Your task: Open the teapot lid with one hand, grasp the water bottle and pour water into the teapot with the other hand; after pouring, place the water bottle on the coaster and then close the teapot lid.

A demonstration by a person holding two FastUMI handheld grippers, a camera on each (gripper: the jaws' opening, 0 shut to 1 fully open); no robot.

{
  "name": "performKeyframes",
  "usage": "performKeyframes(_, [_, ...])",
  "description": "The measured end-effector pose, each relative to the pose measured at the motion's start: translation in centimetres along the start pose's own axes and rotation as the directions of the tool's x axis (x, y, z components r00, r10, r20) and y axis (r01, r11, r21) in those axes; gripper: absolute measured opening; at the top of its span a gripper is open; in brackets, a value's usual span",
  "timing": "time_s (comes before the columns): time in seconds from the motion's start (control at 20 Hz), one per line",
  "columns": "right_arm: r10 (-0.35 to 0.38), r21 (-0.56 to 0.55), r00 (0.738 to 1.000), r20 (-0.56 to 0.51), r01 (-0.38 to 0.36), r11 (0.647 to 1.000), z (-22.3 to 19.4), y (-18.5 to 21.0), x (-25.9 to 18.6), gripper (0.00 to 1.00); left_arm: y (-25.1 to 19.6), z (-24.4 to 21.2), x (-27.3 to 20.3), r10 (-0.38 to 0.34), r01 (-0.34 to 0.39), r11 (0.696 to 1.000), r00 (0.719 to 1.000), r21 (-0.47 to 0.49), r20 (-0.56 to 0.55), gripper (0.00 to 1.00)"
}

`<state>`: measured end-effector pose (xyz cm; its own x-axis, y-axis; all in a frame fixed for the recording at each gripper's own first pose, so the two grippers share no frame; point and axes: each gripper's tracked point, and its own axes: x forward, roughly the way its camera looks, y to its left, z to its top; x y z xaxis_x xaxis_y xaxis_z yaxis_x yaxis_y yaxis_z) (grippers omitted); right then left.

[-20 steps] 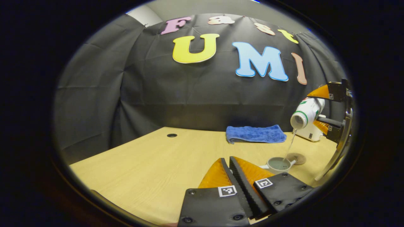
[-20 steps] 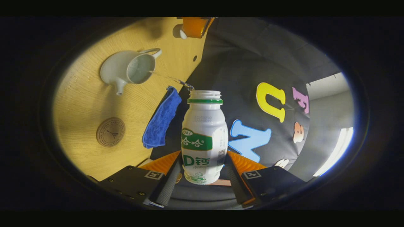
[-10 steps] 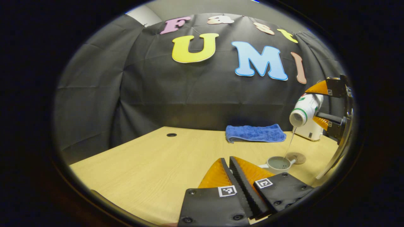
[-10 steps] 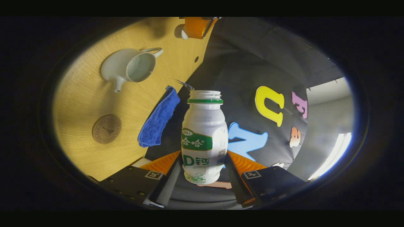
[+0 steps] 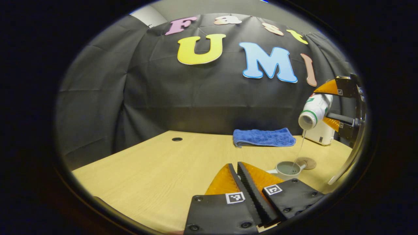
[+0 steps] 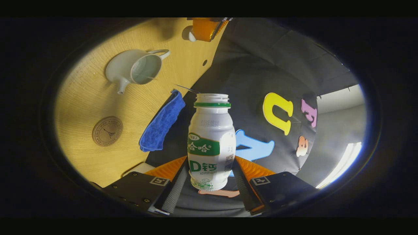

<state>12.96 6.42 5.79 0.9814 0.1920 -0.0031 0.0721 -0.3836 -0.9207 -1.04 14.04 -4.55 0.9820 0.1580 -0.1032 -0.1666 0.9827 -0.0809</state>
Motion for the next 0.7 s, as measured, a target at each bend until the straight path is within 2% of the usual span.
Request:
performKeyframes(0.45, [-0.022, -0.029, 1.0, 0.014, 0.023, 0.999, 0.14, -0.6, 0.32, 0.76, -0.04, -0.3, -0.07, -0.003, 0.003, 1.0, 1.0, 0.002, -0.005, 1.0])
performKeyframes(0.5, [-0.028, -0.031, 0.999, 0.017, 0.028, 0.999, 0.13, -0.7, 0.4, 0.76, -0.03, -0.3, -0.02, -0.003, 0.003, 1.0, 1.0, 0.003, -0.006, 0.08])
performKeyframes(0.55, [-0.032, -0.032, 0.999, 0.019, 0.033, 0.999, 0.16, -0.77, 0.39, 0.76, -0.05, -0.32, 0.08, -0.003, 0.003, 1.0, 1.0, 0.003, -0.005, 1.0])
performKeyframes(0.7, [-0.047, -0.038, 0.999, 0.025, 0.047, 0.998, 0.21, -0.97, 0.42, 0.76, -0.11, -0.28, 0.08, -0.003, 0.003, 1.0, 1.0, 0.002, -0.006, 1.0])
